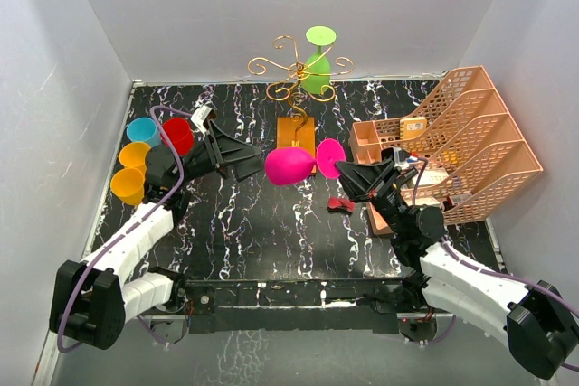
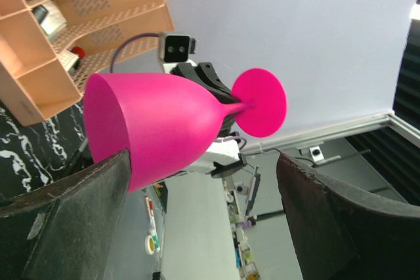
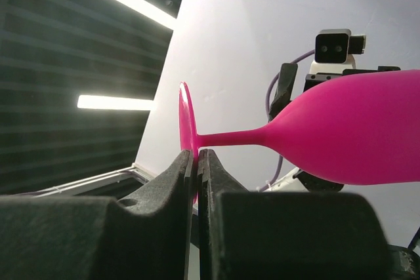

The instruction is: Take the wine glass off the wine glass rack

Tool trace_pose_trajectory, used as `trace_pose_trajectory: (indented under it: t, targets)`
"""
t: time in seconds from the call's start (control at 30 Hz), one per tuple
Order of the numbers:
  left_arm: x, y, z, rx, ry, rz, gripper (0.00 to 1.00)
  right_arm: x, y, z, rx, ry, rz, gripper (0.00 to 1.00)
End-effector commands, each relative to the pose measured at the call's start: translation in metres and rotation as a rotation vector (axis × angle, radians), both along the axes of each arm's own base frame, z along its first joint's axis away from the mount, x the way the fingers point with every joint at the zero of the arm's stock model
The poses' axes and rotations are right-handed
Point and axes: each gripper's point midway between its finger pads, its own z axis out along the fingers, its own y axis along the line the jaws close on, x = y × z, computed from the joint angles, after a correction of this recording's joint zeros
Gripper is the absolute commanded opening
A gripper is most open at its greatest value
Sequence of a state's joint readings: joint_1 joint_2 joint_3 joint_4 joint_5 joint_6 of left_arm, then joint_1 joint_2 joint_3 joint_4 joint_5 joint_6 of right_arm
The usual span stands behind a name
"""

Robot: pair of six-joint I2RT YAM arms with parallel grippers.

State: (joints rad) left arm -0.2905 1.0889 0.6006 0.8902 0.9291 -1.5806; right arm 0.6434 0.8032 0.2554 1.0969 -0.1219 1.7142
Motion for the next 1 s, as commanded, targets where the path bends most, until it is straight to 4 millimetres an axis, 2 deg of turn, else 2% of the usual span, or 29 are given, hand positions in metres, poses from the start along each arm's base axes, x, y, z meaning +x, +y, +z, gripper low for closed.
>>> trace_pose_trajectory:
  t: [0.0, 0.2, 0.33, 0.57, 0.73, 0.97]
  targets:
    - [-0.024, -0.003, 0.023, -0.071, -0.102, -0.071, 0.89, -0.017, -0.020, 0.034, 0.125, -0.110, -0.011, 0.08]
    - [-0.026, -0.005, 0.024, -0.071, -0.109, -0.076, 0.87, -0.013, -0.018, 0.025, 0.096, -0.081, -0.024, 0.08]
    - [-0.033, -0.007, 0.031, -0.098, -0.135, -0.096, 0.78, -0.010, -0.018, 0.015, 0.073, -0.060, -0.042, 0.08]
    - [-0.039, -0.009, 0.039, -0.112, -0.162, -0.110, 0.59, 0.007, -0.012, -0.023, -0.042, 0.058, -0.097, 0.08]
    - [-0.043, -0.012, 0.041, -0.097, -0.190, -0.116, 0.51, 0.013, -0.014, -0.039, -0.077, 0.097, -0.131, 0.08]
    - [-0.051, -0.021, 0.043, -0.101, -0.217, -0.150, 0.43, 0.022, -0.006, -0.065, -0.140, 0.181, -0.122, 0.08]
